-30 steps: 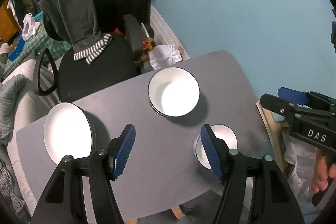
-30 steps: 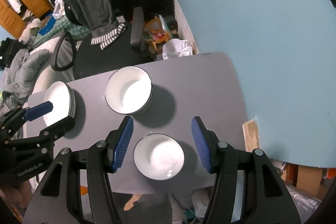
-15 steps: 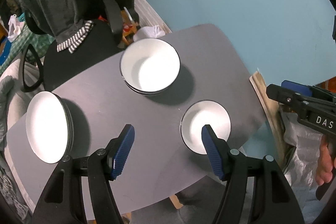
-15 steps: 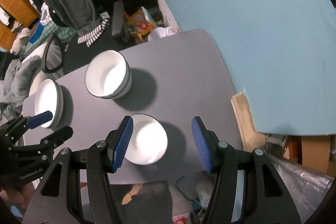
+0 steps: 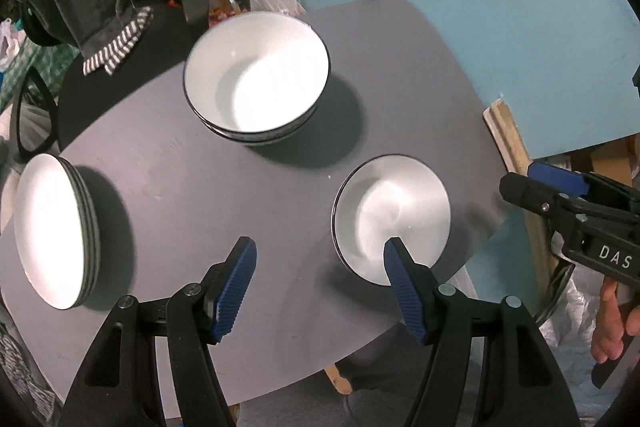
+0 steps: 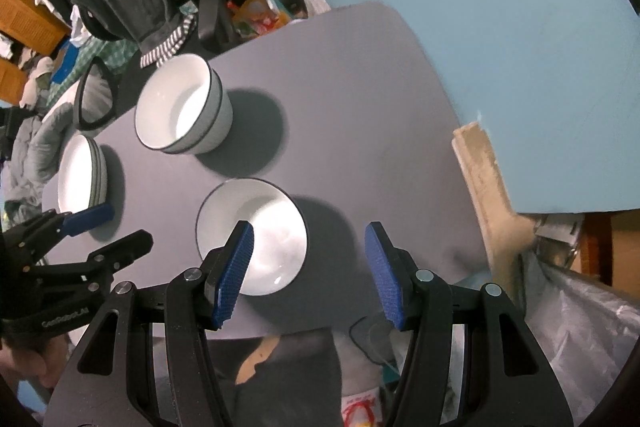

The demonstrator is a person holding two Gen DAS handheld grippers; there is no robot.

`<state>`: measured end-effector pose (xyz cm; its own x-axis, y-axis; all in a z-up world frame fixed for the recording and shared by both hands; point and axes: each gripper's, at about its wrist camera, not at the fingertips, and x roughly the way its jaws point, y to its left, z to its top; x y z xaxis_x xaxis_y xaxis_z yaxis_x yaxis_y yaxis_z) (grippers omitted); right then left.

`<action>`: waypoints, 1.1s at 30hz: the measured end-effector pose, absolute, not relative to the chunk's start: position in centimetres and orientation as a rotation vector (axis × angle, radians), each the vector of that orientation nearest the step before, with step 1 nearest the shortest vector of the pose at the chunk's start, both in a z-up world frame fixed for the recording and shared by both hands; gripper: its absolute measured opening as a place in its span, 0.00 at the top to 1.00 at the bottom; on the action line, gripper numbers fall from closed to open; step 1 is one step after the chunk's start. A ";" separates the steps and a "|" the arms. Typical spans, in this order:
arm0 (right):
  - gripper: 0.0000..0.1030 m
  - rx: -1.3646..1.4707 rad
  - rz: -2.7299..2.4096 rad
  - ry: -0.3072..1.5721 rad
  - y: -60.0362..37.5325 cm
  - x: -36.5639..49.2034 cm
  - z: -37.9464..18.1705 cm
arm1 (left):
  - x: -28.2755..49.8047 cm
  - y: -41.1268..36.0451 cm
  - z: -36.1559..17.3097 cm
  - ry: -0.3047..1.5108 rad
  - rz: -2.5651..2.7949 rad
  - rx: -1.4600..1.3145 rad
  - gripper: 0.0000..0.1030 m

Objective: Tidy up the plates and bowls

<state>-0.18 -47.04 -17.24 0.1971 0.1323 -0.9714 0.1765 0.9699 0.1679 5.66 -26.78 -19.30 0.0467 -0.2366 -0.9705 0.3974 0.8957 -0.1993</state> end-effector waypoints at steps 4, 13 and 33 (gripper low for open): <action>0.45 0.253 -0.023 1.386 -46.8 -0.1 -19.0 | 5.8 -27.2 -21.3 1.487 -0.481 0.151 0.34; 0.45 0.235 0.014 1.433 -46.3 0.3 -22.9 | 5.6 -27.6 -24.4 1.537 -0.462 0.119 0.34; 0.45 0.274 0.030 1.484 -47.2 1.1 -27.0 | 5.8 -28.1 -28.2 1.596 -0.398 0.081 0.34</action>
